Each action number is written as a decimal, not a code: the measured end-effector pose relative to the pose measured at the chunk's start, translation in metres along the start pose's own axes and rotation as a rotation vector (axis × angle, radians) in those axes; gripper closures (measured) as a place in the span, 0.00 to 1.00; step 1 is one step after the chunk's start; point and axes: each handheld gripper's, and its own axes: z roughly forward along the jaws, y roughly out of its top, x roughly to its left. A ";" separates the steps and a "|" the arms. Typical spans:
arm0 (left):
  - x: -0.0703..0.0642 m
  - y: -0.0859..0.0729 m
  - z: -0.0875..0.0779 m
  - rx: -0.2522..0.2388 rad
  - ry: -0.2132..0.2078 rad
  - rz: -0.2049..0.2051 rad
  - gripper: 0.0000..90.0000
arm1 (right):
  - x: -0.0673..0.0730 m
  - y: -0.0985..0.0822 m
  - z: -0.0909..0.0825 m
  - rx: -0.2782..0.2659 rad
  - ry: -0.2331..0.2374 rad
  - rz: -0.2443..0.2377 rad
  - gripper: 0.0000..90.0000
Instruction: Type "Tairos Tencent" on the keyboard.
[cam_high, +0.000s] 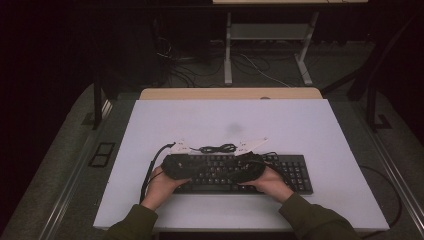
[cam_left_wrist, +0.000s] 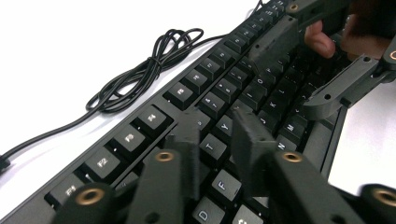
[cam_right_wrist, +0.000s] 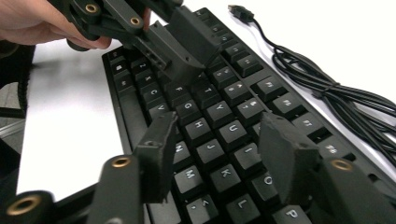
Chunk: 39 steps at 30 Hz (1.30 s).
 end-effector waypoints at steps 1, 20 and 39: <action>-0.001 0.001 0.001 -0.002 0.002 -0.002 0.83 | -0.001 0.000 -0.001 -0.002 -0.005 -0.002 0.48; -0.005 0.003 0.017 0.081 0.019 0.024 0.99 | -0.009 -0.004 -0.015 -0.030 -0.036 0.013 0.36; -0.006 0.004 0.007 0.038 0.014 0.024 0.89 | -0.013 -0.005 -0.018 -0.076 -0.048 0.025 0.32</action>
